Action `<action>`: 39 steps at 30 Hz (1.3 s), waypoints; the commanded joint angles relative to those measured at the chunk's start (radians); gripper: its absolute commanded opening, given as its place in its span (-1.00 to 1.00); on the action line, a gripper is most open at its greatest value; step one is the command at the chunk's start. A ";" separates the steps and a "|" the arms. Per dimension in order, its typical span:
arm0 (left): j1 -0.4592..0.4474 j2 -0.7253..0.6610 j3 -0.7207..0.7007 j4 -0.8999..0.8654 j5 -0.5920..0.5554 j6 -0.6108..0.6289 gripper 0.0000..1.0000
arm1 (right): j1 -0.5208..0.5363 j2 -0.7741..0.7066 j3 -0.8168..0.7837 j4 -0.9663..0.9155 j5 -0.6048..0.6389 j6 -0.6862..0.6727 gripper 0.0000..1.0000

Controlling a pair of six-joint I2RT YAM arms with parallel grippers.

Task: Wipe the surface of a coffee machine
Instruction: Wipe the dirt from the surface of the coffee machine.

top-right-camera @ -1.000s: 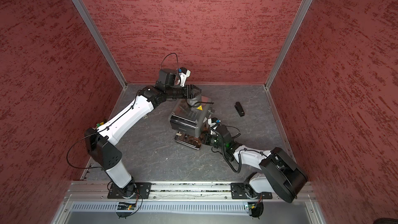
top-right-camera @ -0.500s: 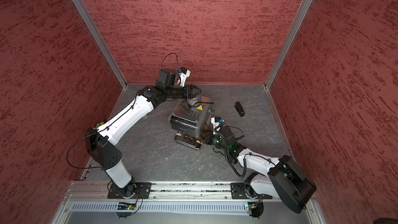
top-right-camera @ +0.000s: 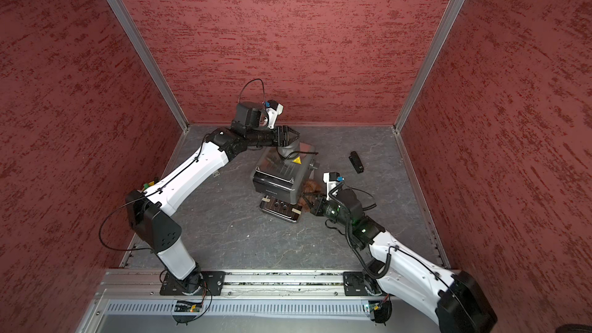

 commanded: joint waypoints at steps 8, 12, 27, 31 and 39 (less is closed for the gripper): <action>0.011 0.036 0.017 -0.034 -0.016 -0.016 0.38 | -0.002 0.059 0.449 -0.536 -0.032 -0.315 -1.00; 0.012 0.047 0.017 -0.030 -0.014 -0.019 0.38 | 0.005 0.147 0.559 -0.537 -0.167 -0.369 -1.00; 0.024 0.055 0.010 -0.001 0.005 -0.035 0.38 | 0.063 0.229 0.736 -0.587 -0.152 -0.443 -1.00; 0.036 0.045 0.002 0.015 0.008 -0.046 0.38 | 0.105 0.297 0.783 -0.562 -0.160 -0.436 -1.00; 0.099 0.000 0.012 0.059 0.027 -0.088 0.40 | 0.110 0.277 0.757 -0.483 -0.104 -0.386 -1.00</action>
